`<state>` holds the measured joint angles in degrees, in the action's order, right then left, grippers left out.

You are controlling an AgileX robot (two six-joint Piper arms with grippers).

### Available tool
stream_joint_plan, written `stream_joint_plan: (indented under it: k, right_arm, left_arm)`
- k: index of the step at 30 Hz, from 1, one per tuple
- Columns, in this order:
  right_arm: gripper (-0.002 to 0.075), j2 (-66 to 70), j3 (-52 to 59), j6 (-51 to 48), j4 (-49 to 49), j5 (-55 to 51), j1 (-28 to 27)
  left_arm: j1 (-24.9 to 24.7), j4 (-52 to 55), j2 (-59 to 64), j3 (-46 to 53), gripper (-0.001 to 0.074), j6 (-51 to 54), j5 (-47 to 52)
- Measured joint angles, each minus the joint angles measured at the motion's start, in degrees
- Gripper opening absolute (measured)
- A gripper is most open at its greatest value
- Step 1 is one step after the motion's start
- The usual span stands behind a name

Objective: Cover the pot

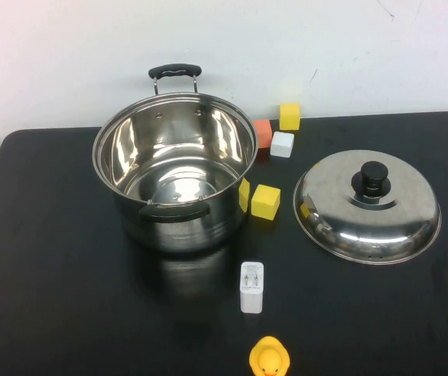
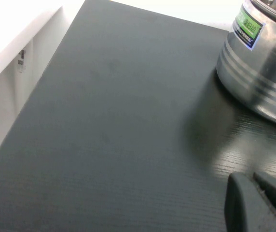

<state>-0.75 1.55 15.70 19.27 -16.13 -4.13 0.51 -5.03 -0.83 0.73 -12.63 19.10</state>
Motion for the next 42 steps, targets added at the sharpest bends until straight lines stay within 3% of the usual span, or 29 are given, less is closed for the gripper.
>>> stream_joint_plan:
  k: [3,6,22,34,42]
  right_arm:
    - [-0.0002,0.00,0.00,4.94,14.93,1.58,0.00]
    - [-0.0002,0.00,0.00,5.21,20.66,3.00,0.00]
    - [-0.0002,0.00,0.00,-14.49,19.45,7.92,0.00]
    - [-0.0002,0.00,0.00,-16.72,17.32,8.67,0.00]
    - [-0.0002,4.69,-10.30,-33.78,14.94,2.12,0.00]
  left_arm:
    - [0.00,0.00,0.00,0.00,-0.0001,0.00,0.00]
    - [0.00,0.00,0.00,0.00,-0.0001,0.00,0.00]
    - [0.00,-0.06,0.00,0.00,-0.0001,0.00,0.00]
    - [0.00,-0.06,0.00,0.00,-0.0001,0.00,0.00]
    - [0.00,-0.06,0.00,0.00,-0.0001,0.00,0.00]
